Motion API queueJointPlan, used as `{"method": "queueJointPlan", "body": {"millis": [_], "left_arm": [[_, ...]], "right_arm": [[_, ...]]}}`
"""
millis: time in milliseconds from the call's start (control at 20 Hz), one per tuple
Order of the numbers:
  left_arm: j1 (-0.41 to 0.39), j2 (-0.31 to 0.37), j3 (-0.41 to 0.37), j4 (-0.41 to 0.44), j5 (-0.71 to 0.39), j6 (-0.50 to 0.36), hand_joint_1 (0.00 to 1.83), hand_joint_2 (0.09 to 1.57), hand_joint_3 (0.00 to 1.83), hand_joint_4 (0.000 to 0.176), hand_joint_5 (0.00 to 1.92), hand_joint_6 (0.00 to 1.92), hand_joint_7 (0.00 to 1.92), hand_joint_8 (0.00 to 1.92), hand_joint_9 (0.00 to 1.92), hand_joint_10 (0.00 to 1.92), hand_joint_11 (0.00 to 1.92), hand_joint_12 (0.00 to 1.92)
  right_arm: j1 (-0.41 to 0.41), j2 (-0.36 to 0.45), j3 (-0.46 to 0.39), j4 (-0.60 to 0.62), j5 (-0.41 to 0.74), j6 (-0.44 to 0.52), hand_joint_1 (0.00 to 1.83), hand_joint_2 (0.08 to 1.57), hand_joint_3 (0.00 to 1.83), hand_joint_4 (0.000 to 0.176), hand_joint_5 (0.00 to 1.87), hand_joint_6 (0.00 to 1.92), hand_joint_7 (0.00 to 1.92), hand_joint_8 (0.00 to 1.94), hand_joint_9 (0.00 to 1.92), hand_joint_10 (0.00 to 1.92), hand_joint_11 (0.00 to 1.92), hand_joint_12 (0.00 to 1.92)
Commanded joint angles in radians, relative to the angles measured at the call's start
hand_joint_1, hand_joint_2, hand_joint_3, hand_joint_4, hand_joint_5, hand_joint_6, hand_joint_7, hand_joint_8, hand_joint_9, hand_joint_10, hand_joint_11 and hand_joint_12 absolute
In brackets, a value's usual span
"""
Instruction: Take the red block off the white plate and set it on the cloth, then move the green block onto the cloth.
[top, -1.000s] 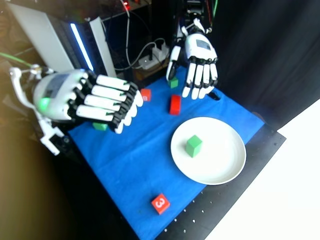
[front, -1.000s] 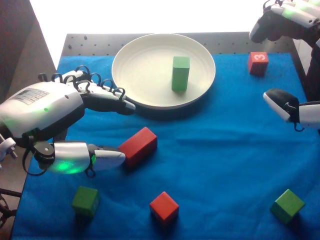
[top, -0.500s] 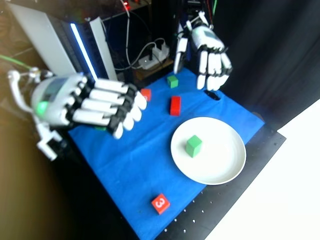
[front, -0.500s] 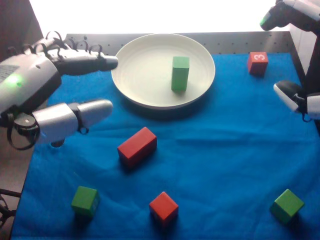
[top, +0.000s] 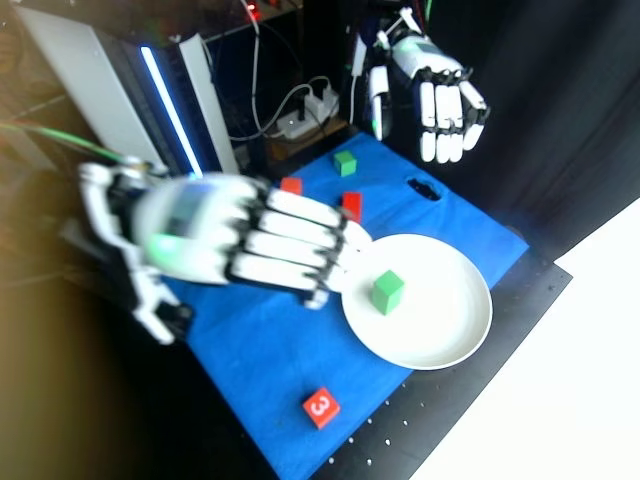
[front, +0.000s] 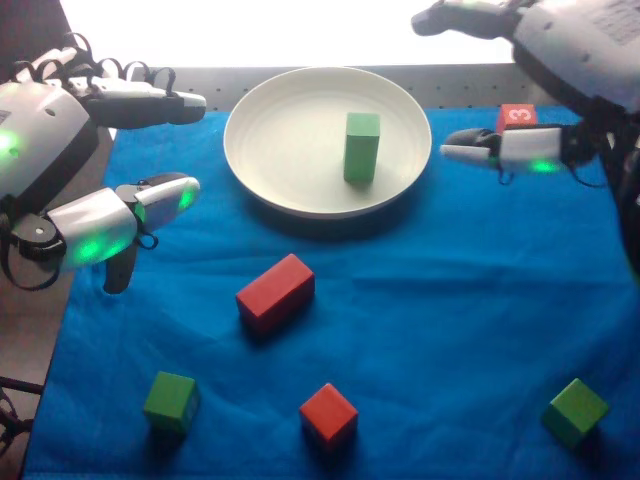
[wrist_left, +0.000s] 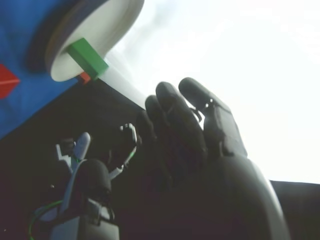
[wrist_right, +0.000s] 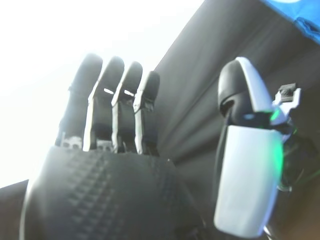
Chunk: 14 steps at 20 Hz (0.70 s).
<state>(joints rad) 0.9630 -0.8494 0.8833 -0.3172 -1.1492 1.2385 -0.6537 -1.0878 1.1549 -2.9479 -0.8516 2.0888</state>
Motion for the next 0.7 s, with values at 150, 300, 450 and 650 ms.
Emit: {"method": "queueJointPlan", "body": {"millis": [150, 300, 450, 650], "left_arm": [[-0.01, 0.004, -0.002, 0.015, -0.122, 0.0, 0.55, 1.24, 0.0, 0.028, 0.7, 0.02, 0.66, 0.02, 0.6, 0.15, 0.1, 1.28], [-0.013, 0.002, -0.002, 0.015, -0.114, 0.0, 0.53, 1.24, 0.0, 0.046, 0.73, 0.02, 0.68, 0.03, 0.62, 0.19, 0.13, 1.32], [-0.018, 0.001, -0.001, 0.019, -0.11, 0.0, 0.51, 1.24, 0.0, 0.044, 0.77, 0.01, 0.71, 0.02, 0.5, 0.52, 0.11, 1.37], [-0.023, -0.004, 0.0, 0.024, -0.107, 0.0, 0.49, 1.24, 0.0, 0.043, 0.79, 0.0, 0.73, 0.02, 0.43, 0.74, 0.14, 1.39]], "right_arm": [[0.071, -0.079, 0.082, -0.013, 0.005, -0.001, 1.06, 0.89, 0.0, 0.0, 0.56, 0.03, 0.55, 0.05, 0.37, 0.59, 0.09, 1.53], [0.092, -0.123, 0.122, -0.013, 0.043, -0.001, 1.04, 0.89, 0.0, 0.0, 0.6, 0.01, 0.6, 0.02, 0.44, 0.61, 0.17, 1.56], [0.106, -0.164, 0.161, -0.012, 0.093, -0.001, 0.97, 0.88, 0.0, 0.0, 0.61, 0.0, 0.59, 0.01, 0.41, 0.6, 0.16, 1.58], [0.11, -0.209, 0.208, -0.007, 0.145, -0.001, 0.96, 0.9, 0.0, 0.0, 0.64, 0.0, 0.58, 0.0, 0.26, 0.87, 0.02, 1.66]]}}
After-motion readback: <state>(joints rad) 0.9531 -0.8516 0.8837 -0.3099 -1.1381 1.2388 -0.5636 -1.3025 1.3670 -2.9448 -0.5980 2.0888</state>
